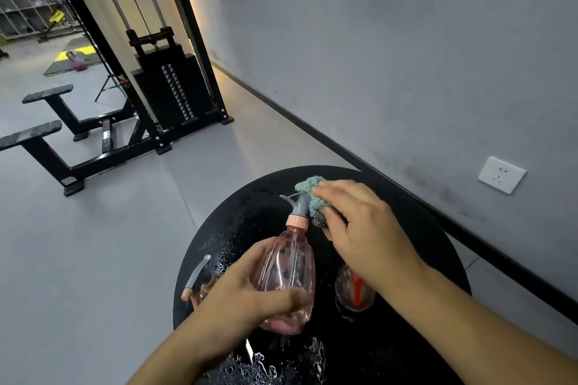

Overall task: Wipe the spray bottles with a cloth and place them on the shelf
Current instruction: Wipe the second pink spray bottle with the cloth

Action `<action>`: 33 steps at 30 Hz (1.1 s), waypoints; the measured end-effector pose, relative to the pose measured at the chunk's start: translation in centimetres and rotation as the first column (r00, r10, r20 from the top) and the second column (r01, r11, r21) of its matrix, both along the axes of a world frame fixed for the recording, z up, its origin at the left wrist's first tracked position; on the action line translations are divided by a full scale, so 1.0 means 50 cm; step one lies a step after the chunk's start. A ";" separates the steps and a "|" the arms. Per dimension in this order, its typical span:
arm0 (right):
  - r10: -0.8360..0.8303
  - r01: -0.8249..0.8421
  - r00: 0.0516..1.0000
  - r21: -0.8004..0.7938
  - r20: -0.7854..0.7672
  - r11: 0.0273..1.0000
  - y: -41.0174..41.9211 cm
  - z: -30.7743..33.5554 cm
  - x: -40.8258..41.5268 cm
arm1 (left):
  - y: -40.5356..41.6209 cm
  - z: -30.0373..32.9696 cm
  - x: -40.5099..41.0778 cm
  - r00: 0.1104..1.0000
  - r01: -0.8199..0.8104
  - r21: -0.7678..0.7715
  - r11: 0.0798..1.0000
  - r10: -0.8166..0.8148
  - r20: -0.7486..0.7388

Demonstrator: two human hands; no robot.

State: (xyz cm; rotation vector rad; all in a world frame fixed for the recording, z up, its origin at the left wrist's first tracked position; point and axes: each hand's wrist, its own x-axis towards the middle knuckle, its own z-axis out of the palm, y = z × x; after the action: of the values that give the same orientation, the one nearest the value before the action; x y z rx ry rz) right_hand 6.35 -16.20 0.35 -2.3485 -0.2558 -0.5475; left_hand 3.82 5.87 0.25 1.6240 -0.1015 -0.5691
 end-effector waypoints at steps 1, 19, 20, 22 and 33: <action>0.001 -0.001 1.000 0.000 -0.012 1.000 -0.002 0.001 -0.002 | 0.000 -0.001 0.001 1.000 0.007 -0.004 1.000 -0.007 -0.001; 0.205 -0.208 0.978 -0.066 -0.038 0.976 0.016 0.001 -0.019 | 0.007 -0.014 0.010 1.000 -0.005 0.021 1.000 0.005 0.018; 0.167 -0.169 0.985 -0.063 -0.032 0.984 0.007 0.000 -0.012 | 0.010 -0.011 0.011 1.000 -0.010 0.014 1.000 0.009 0.018; 0.095 -0.096 0.995 -0.026 -0.036 0.995 -0.010 0.001 -0.002 | 0.015 -0.008 0.013 1.000 -0.008 0.020 1.000 0.007 0.020; 0.082 -0.082 0.995 0.012 -0.064 0.997 -0.010 -0.005 0.004 | 0.025 -0.012 0.015 0.999 -0.027 0.008 1.000 0.028 -0.025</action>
State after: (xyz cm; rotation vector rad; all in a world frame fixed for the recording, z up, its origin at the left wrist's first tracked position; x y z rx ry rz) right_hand 6.56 -16.70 0.09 -2.3308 -0.3176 -0.4324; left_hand 4.58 7.12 -0.37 1.6225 -0.0584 -0.5692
